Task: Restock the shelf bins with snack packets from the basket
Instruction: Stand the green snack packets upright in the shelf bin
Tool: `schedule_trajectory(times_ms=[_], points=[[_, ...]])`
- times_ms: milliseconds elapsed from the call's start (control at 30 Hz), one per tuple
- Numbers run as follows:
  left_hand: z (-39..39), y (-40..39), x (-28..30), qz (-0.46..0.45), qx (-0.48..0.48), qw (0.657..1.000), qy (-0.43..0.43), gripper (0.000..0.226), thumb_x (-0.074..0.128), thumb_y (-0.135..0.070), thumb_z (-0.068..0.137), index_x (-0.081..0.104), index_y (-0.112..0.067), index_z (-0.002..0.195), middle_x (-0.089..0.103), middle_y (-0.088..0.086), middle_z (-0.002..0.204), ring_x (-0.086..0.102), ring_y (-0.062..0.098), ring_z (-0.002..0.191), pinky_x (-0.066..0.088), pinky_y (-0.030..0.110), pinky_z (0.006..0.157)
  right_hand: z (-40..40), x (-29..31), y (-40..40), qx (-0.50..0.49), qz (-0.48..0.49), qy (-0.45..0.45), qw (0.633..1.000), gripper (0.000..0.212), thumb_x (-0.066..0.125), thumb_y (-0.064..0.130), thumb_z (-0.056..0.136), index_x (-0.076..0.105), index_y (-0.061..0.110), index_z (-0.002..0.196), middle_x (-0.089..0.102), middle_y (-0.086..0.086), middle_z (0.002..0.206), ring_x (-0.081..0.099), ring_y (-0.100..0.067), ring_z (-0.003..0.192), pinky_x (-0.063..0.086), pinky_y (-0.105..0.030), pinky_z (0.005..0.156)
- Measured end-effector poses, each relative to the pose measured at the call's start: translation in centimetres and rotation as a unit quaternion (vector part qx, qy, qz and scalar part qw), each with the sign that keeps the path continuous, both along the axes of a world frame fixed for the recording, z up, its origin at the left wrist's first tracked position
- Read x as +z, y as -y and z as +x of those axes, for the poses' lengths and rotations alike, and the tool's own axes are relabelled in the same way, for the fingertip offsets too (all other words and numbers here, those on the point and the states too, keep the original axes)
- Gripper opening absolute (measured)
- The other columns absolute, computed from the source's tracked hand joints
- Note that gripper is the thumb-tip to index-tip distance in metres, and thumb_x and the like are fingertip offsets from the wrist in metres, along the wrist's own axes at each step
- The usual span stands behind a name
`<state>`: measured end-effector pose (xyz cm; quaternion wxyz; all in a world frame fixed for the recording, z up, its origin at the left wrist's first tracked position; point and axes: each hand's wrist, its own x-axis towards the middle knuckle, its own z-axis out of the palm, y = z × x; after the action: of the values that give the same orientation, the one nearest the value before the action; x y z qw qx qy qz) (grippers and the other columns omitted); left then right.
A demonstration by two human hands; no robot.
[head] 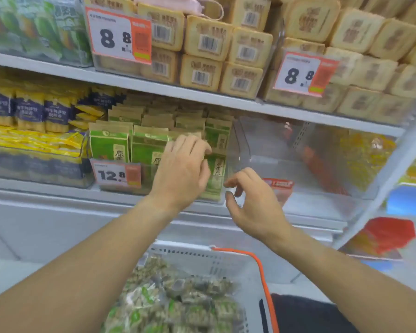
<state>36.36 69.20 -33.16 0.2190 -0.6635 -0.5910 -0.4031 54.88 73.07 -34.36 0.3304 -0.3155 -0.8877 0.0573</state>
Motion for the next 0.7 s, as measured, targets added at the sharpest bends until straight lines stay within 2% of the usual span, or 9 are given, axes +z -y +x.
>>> schedule_trajectory(times_ms=[100,133,233,300,367,433,500,600,700], points=[[2.7,2.5,-5.6,-0.177,-0.032,0.974,0.137,0.012,0.057,-0.013,0.09,0.056,-0.012,0.102,0.057,0.005,0.098,0.058,0.029,0.083,0.048,0.042,0.073,1.7,-5.4,1.8,-0.02,-0.139,0.055,0.989,0.012,0.062,0.016,0.088,0.06,0.018,0.1,0.057,0.003,0.098,0.056,-0.014,0.073,0.049,-0.036,0.075],[3.5,3.6,-8.1,-0.266,-0.02,0.95,0.164,0.016,0.057,-0.017,0.092,0.056,-0.012,0.107,0.058,0.006,0.105,0.059,0.03,0.091,0.049,0.043,0.078,2.3,-7.6,2.4,-0.035,-0.194,0.1,0.975,0.015,0.062,0.018,0.089,0.059,0.018,0.103,0.059,0.001,0.103,0.056,-0.015,0.077,0.05,-0.036,0.078],[5.0,8.0,-16.4,-0.503,0.021,0.853,0.135,0.039,0.057,-0.035,0.092,0.054,-0.013,0.124,0.057,0.01,0.124,0.056,0.03,0.117,0.046,0.038,0.096,4.1,-14.2,4.6,-0.051,-0.348,0.237,0.906,0.027,0.065,0.025,0.089,0.055,0.016,0.112,0.059,-0.005,0.11,0.058,-0.023,0.094,0.047,-0.031,0.079],[5.7,11.6,-20.7,-0.591,0.026,0.79,0.159,0.045,0.054,-0.044,0.09,0.052,-0.016,0.126,0.057,0.008,0.126,0.057,0.026,0.115,0.046,0.036,0.098,5.8,-18.8,6.6,-0.05,-0.448,0.283,0.847,0.041,0.07,0.033,0.087,0.052,0.017,0.121,0.054,-0.006,0.118,0.057,-0.026,0.104,0.046,-0.031,0.083],[6.1,14.7,-23.7,-0.639,0.019,0.744,0.194,0.037,0.057,-0.044,0.093,0.053,-0.018,0.119,0.057,0.001,0.122,0.059,0.016,0.101,0.048,0.031,0.092,7.7,-22.7,8.9,-0.057,-0.522,0.325,0.787,0.071,0.074,0.047,0.081,0.045,0.02,0.14,0.051,-0.003,0.136,0.054,-0.027,0.119,0.047,-0.035,0.097],[6.5,16.9,-25.6,-0.673,0.01,0.712,0.198,0.032,0.058,-0.039,0.095,0.053,-0.015,0.116,0.058,0.001,0.114,0.054,0.011,0.091,0.046,0.025,0.083,9.5,-25.6,10.8,-0.06,-0.551,0.373,0.744,0.09,0.074,0.058,0.076,0.034,0.023,0.149,0.05,-0.005,0.144,0.053,-0.027,0.124,0.047,-0.039,0.102],[6.7,17.6,-26.6,-0.689,0.016,0.699,0.192,0.037,0.059,-0.036,0.096,0.05,-0.012,0.123,0.055,0.003,0.116,0.052,0.013,0.099,0.042,0.022,0.085,10.5,-27.3,11.7,-0.073,-0.557,0.399,0.724,0.102,0.072,0.066,0.074,0.025,0.022,0.154,0.047,-0.005,0.147,0.051,-0.028,0.128,0.045,-0.041,0.106],[6.9,17.1,-27.1,-0.702,0.022,0.683,0.2,0.05,0.063,-0.043,0.092,0.05,-0.015,0.132,0.052,0.004,0.127,0.052,0.018,0.115,0.041,0.026,0.096,9.8,-27.1,11.7,-0.032,-0.621,0.384,0.682,0.109,0.073,0.073,0.067,0.027,0.027,0.155,0.034,0.001,0.158,0.038,-0.026,0.142,0.034,-0.044,0.115],[6.9,16.4,-27.1,-0.735,-0.005,0.652,0.188,0.048,0.065,-0.053,0.087,0.058,-0.023,0.124,0.046,0.003,0.126,0.049,0.021,0.12,0.041,0.033,0.104,8.5,-25.5,11.3,0.042,-0.641,0.426,0.638,0.093,0.078,0.069,0.065,0.047,0.033,0.145,0.035,0.005,0.156,0.038,-0.025,0.14,0.034,-0.045,0.114]])
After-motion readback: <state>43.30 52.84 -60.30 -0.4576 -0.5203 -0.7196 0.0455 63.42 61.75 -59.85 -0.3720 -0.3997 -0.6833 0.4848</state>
